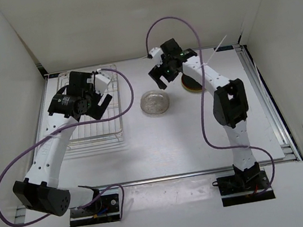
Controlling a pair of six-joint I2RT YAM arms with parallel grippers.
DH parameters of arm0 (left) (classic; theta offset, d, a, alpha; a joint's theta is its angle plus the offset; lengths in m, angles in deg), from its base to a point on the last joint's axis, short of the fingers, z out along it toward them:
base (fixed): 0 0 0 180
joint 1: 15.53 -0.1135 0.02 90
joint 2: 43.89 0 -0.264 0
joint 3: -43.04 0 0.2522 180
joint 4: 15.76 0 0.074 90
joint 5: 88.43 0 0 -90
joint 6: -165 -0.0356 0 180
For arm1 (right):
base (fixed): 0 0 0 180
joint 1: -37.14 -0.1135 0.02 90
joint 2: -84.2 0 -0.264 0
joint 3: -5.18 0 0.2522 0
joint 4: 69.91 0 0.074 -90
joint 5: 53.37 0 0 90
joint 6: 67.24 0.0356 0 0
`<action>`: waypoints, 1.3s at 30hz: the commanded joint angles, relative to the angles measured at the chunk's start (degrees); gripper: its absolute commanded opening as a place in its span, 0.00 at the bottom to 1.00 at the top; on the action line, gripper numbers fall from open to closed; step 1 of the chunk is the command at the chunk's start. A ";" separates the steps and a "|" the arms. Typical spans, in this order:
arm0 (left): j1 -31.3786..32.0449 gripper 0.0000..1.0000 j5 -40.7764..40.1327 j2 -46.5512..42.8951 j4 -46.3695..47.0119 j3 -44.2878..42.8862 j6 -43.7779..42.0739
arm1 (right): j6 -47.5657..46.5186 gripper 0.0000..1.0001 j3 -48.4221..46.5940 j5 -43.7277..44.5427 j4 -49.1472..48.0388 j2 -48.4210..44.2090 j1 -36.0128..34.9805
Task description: Unload the plates from the dish rack
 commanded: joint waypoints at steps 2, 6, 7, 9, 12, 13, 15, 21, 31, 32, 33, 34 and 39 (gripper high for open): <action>-2.34 1.00 -7.86 -1.34 8.10 0.57 6.29 | 8.48 1.00 0.22 1.56 0.64 -12.82 2.66; -6.03 1.00 -7.09 2.43 8.63 -3.46 11.22 | 11.56 1.00 0.22 5.25 5.29 -16.69 4.95; -7.95 1.00 -6.47 3.30 7.67 -4.60 12.19 | 12.26 1.00 0.74 5.26 6.00 -18.35 5.82; -10.16 1.00 -2.79 5.33 7.14 -7.32 14.29 | 13.05 1.00 3.89 5.78 6.53 -21.77 7.93; -13.77 1.00 1.78 7.26 6.52 -9.09 16.32 | 14.63 1.00 7.41 6.30 7.15 -25.55 11.09; -14.47 1.00 3.27 7.27 6.52 -9.10 16.33 | 15.25 1.00 8.13 6.31 7.67 -26.44 11.88; -16.49 1.00 4.69 8.06 7.05 -9.10 16.85 | 15.87 1.00 9.97 6.31 7.68 -29.33 14.34; -21.33 1.00 9.43 9.81 10.57 -6.46 18.87 | 16.40 1.00 15.08 5.61 7.15 -33.83 19.79; -23.18 1.00 10.14 9.82 13.73 -5.05 19.40 | 16.40 1.00 19.29 5.08 6.09 -36.03 21.82; -23.18 1.00 10.14 9.82 13.73 -5.58 19.40 | 16.40 1.00 19.29 5.08 6.09 -36.03 21.82; -23.18 1.00 10.14 9.82 13.73 -5.58 19.40 | 16.40 1.00 19.29 4.56 6.09 -36.03 21.82; -23.18 1.00 10.14 9.82 14.25 -5.58 19.92 | 16.92 1.00 19.29 4.55 6.09 -36.55 21.82; -23.18 1.00 10.76 9.29 14.78 -5.58 20.46 | 16.93 1.00 19.82 4.55 5.57 -37.09 21.82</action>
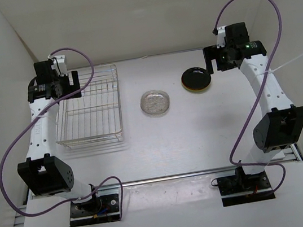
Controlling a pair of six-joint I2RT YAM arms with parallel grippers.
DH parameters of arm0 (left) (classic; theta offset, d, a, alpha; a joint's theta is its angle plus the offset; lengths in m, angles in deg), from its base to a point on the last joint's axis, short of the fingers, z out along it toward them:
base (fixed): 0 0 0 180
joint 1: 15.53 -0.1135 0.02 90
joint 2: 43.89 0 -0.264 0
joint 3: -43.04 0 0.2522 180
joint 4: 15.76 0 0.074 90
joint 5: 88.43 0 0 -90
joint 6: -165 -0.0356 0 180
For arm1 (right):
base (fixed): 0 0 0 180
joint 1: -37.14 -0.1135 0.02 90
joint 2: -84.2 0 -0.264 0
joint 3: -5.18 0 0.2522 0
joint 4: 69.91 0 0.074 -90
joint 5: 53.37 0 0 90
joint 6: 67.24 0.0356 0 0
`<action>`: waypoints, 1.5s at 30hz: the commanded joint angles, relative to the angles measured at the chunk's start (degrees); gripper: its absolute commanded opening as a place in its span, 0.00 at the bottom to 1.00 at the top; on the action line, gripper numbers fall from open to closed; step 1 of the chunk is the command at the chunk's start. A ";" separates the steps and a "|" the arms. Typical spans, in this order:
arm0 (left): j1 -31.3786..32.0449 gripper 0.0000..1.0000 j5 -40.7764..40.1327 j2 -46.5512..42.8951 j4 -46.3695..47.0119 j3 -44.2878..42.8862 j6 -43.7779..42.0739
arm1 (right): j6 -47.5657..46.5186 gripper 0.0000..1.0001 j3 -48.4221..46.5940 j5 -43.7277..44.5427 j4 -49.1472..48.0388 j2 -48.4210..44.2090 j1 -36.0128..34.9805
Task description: Unload the plates from the dish rack
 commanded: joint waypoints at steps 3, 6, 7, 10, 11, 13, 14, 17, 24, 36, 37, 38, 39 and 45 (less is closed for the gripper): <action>-0.12 1.00 2.04 -1.46 1.56 -0.25 1.75 | 0.69 1.00 0.53 -0.58 -1.56 -2.79 0.07; -0.12 1.00 2.04 -1.46 1.56 -0.25 1.75 | 0.69 1.00 0.53 -0.58 -1.56 -2.79 0.07; -0.12 1.00 2.04 -1.46 1.56 -0.25 1.75 | 0.69 1.00 0.53 -0.58 -1.56 -2.79 0.07; -0.12 1.00 2.04 -1.46 2.09 -0.25 1.75 | 0.69 1.00 0.53 -0.58 -1.56 -2.79 0.07; -0.12 1.00 2.04 -1.46 2.09 -0.25 1.75 | 0.69 1.00 0.53 -0.58 -1.56 -2.79 0.07; -0.12 1.00 2.04 -1.46 2.09 -0.25 1.75 | 0.69 1.00 0.53 -0.58 -2.09 -2.79 0.60; -0.12 1.00 2.04 -1.46 2.09 -0.25 1.75 | 0.69 1.00 0.53 -0.58 -2.09 -2.79 0.60; -0.12 1.00 2.04 -1.46 2.09 -0.25 1.75 | 1.22 1.00 1.05 -0.58 -2.09 -2.79 0.60; -1.43 1.00 2.04 -1.46 2.70 -0.25 2.89 | 2.36 1.00 1.58 1.27 -2.61 -2.79 6.57; -6.97 1.00 5.02 2.57 2.18 -4.47 2.89 | 0.16 1.00 3.78 -1.99 -3.23 -2.26 16.95; -7.50 1.00 5.03 3.10 2.18 -4.99 2.89 | 0.16 1.00 3.78 -1.99 -3.23 -2.26 17.47; -7.50 1.00 5.64 3.11 2.18 -5.52 2.89 | 0.16 1.00 3.78 -1.99 -3.23 -2.26 17.47; -8.02 1.00 5.65 3.11 2.18 -5.52 3.42 | 0.16 1.00 4.30 -1.99 -3.23 -2.26 17.47; -8.03 1.00 6.26 3.63 1.65 -5.52 3.42 | 0.16 1.00 4.92 -2.61 -3.23 -2.79 18.00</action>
